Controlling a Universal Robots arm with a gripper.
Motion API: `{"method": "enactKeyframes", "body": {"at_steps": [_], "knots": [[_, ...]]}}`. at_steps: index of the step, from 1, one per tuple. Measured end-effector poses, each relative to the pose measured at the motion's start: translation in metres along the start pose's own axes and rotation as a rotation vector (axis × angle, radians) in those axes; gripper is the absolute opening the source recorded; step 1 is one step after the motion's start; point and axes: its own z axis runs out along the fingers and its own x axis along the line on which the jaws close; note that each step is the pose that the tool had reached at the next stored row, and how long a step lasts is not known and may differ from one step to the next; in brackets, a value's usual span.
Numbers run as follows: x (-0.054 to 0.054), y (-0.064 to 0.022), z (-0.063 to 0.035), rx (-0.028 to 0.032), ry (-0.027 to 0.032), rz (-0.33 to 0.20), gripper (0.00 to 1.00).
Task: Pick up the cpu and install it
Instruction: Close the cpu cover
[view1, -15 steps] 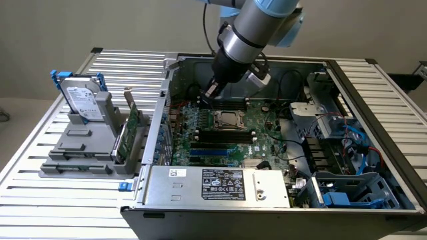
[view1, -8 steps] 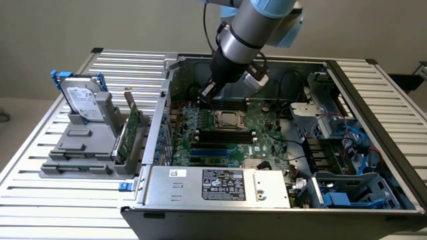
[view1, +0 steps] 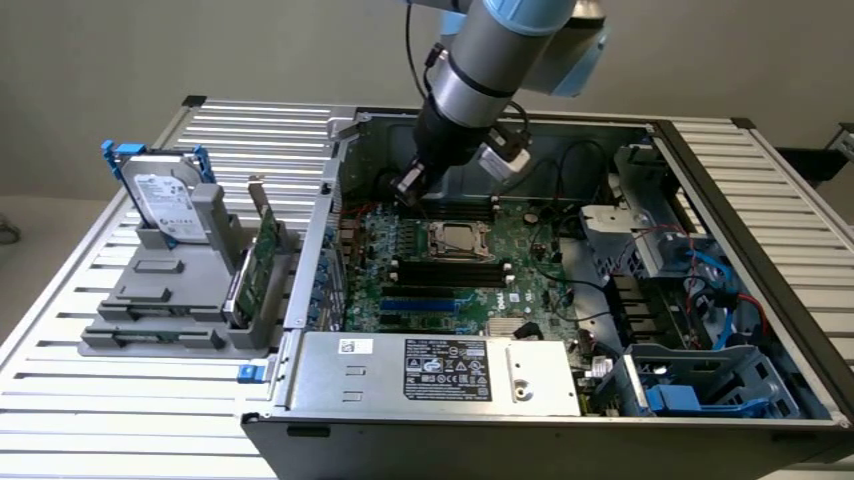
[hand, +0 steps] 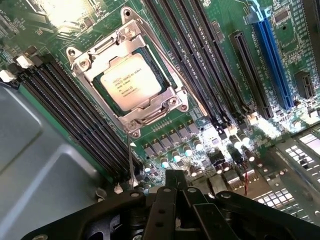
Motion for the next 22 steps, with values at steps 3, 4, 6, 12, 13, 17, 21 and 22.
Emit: {"method": "enactKeyframes", "body": {"at_steps": [3, 4, 6, 12, 13, 17, 21, 22], "knots": [[0.0, -0.0013, 0.0006, -0.0081, 0.0128, 0.017, 0.11], [0.0, -0.0019, 0.0008, -0.0106, 0.0169, 0.021, 0.11], [-0.002, -0.0045, 0.0019, -0.0119, 0.0219, 0.03, 0.11], [-0.007, -0.0119, 0.0049, -0.0086, 0.0371, 0.067, 0.11], [-0.008, -0.0126, 0.0052, -0.0075, 0.041, 0.076, 0.11], [-0.009, -0.0144, 0.0059, -0.0044, 0.0565, 0.116, 0.11], [-0.01, -0.0156, 0.0064, -0.0006, 0.074, 0.159, 0.11], [-0.01, -0.0158, 0.0065, 0.0006, 0.0786, 0.17, 0.11]]}}
